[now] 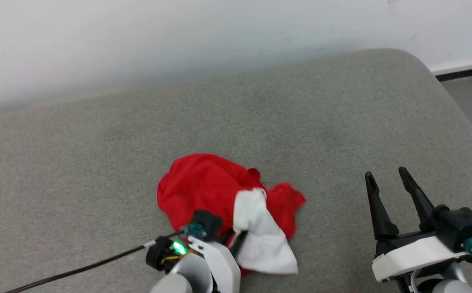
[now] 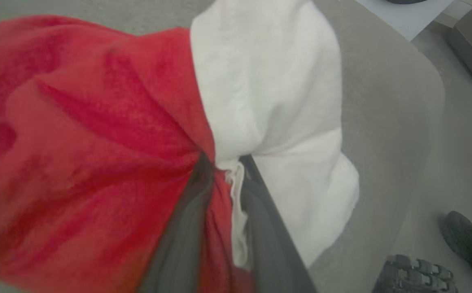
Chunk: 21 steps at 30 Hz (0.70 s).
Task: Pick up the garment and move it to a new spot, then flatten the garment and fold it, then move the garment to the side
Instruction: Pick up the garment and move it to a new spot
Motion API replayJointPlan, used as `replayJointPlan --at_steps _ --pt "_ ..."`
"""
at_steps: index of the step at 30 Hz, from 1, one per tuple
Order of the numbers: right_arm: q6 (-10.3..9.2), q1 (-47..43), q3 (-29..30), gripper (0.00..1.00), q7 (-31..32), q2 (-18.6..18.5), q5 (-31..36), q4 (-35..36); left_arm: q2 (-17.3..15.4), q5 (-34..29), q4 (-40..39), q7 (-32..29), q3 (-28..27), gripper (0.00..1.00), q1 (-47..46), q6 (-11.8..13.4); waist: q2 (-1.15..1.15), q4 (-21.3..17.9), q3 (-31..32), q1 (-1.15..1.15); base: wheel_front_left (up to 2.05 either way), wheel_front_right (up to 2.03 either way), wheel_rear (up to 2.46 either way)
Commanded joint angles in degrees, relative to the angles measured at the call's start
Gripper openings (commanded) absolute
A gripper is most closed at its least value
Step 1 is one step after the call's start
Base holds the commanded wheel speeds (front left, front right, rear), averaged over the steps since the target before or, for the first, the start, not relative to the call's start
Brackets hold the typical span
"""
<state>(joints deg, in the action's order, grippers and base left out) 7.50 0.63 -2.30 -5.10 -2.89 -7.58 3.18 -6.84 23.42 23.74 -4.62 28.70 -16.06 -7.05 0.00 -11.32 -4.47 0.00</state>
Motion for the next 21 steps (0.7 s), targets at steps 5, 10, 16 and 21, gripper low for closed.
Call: replayJointPlan --at_steps 5,10,16,21 --pt "-0.02 1.2 -0.1 1.0 -0.9 0.0 0.6 -0.3 -0.2 0.4 -0.1 -0.8 5.8 0.27 1.1 -0.4 0.0 0.5 -2.2 0.0 0.0 0.0 0.0" --pt "-0.02 1.2 0.2 1.0 -0.8 0.0 1.0 -0.9 -0.4 0.0 -1.6 3.0 7.2 1.0 -0.6 -0.4 0.0 2.2 -0.9 0.0 0.0 0.0 0.0" --pt "-0.02 -0.3 0.6 1.0 0.0 0.0 1.6 -1.0 0.4 0.5 -5.3 11.6 4.2 1.0 0.4 2.1 0.0 4.2 2.8 0.0 0.0 0.0 0.0" --pt "-0.02 -2.6 1.4 1.0 1.5 0.0 1.9 0.2 -0.1 -0.3 -10.2 18.9 -1.6 1.0 3.1 7.7 0.0 6.6 5.7 0.0 0.0 0.0 0.0"
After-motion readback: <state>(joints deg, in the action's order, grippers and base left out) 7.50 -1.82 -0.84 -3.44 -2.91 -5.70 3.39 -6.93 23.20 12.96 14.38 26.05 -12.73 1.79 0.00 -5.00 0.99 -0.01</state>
